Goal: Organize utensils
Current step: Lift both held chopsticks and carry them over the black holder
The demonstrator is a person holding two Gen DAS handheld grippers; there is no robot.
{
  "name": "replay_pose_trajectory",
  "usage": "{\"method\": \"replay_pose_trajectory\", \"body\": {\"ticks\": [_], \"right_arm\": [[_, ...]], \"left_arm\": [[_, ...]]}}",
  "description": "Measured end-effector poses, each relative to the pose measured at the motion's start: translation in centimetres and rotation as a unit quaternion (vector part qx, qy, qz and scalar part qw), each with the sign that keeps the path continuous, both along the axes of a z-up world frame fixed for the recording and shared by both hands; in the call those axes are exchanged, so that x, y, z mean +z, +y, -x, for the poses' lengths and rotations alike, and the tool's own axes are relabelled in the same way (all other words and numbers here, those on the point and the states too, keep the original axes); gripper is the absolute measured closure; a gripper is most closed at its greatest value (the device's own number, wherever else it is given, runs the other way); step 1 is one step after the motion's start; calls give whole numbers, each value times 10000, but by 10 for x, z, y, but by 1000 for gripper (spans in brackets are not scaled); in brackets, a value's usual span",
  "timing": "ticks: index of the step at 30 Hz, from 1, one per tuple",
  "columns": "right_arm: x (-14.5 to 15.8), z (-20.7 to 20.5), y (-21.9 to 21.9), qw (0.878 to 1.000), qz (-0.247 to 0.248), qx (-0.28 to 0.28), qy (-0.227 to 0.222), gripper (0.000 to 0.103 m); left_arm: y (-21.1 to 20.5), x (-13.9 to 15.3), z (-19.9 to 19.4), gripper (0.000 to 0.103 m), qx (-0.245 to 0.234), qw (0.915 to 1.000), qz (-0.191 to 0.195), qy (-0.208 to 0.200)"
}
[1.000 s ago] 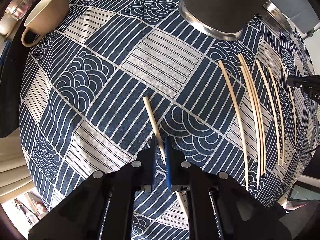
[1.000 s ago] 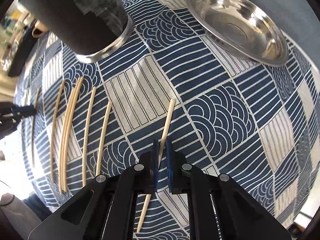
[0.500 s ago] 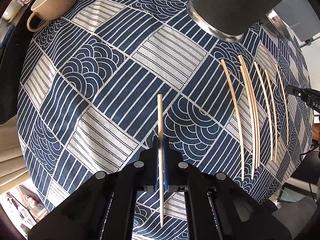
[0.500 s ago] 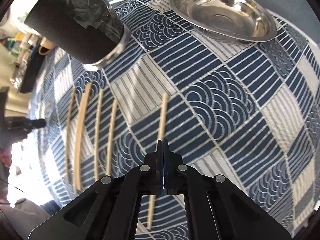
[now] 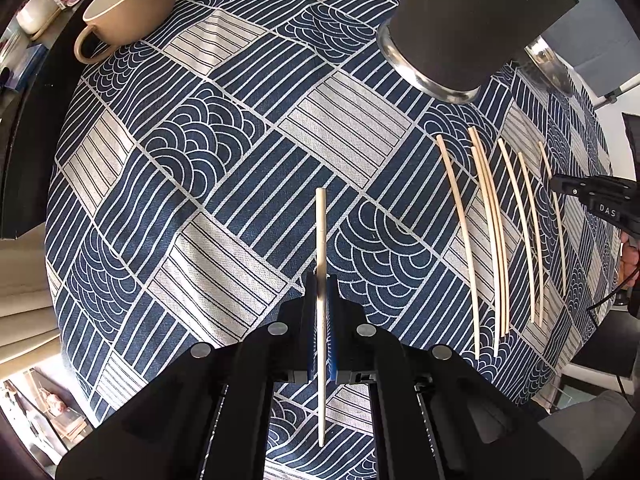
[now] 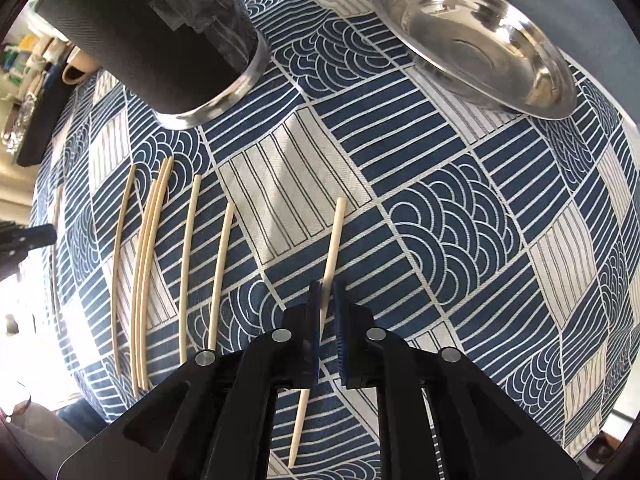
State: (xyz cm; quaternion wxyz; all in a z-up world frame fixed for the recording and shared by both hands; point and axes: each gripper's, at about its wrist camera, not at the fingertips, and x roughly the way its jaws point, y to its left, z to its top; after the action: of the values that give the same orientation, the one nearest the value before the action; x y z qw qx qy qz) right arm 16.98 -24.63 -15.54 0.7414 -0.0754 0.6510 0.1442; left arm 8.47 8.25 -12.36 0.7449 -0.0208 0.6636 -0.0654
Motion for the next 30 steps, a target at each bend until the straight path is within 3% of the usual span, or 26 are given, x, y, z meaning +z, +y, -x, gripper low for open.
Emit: {"method": "replay_pose_trajectory", "body": {"ticks": [5,7,11,15,20,30], "right_arm": [[-1,-3,5,9997,250,14,60,97],[-5,-8,26,9996,289,-17,57,98],[-5,-1,29,9994,205,-119,-234,99],[0,11,19,9989,-236,-358,-212,99],[29,26,11,9933,-846,-574,-544,99],[105,42,36,9637,-2370,-258,-1205,99]], "left_arm": [[7,15,8,98,70,9998,147,-127],[12,22,14,98,92,9994,255,-206],[19,26,12,98,126,9990,339,-275],[24,33,11,98,142,9989,341,-305],[22,42,9,98,137,9985,356,-403],[-2,67,-17,98,-50,9964,198,-824]]}}
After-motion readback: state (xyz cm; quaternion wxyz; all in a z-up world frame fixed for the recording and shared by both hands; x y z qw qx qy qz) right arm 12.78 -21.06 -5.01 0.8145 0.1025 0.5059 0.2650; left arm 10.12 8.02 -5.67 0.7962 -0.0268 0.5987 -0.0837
